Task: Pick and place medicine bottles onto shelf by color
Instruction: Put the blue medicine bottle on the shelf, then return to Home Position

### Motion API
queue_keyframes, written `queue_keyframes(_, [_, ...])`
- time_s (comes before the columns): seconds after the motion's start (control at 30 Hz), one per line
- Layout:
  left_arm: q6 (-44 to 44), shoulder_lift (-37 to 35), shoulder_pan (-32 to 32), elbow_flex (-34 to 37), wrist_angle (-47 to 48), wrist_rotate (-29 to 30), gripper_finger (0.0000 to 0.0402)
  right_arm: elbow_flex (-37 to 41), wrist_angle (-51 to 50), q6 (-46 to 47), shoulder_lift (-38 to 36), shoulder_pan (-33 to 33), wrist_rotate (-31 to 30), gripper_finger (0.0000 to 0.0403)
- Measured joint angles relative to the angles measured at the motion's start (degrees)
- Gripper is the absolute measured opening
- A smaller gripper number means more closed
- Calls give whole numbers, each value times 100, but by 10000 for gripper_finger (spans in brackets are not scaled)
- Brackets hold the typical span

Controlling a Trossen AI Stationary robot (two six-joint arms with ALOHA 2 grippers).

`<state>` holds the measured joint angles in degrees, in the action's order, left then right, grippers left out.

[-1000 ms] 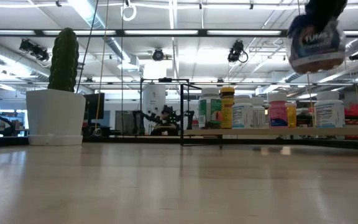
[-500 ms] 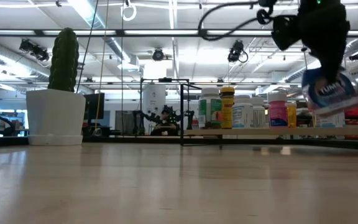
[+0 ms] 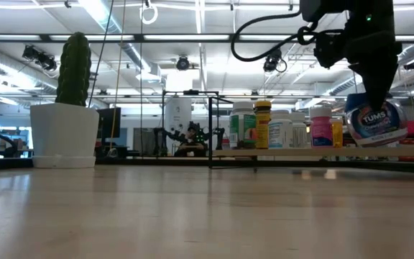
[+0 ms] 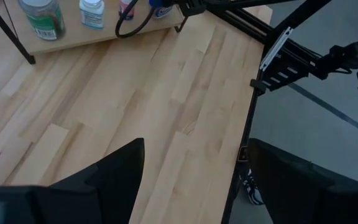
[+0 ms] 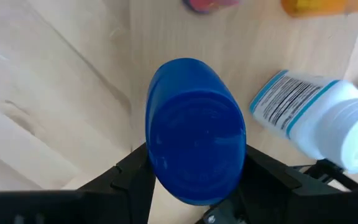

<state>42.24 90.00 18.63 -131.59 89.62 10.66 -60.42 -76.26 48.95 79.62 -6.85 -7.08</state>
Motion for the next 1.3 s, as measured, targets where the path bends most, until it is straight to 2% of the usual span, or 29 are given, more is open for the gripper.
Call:
queue_keyframes(0.37, [63, 0, 0, -2, 0, 0, 288, 0, -41, 182, 4, -2, -180, 204])
queue_keyframes(0.7, [105, 0, 0, -2, 0, 0, 288, 0, -89, 510, 4, -2, -173, 268])
queue_keyframes(1.0, [79, 0, -2, -2, 1, 0, 288, -112, -138, 586, 8, -2, 44, 284])
queue_keyframes(1.3, [55, 0, -2, -2, 1, 10, 288, -744, -874, 527, 8, -2, -588, 284])
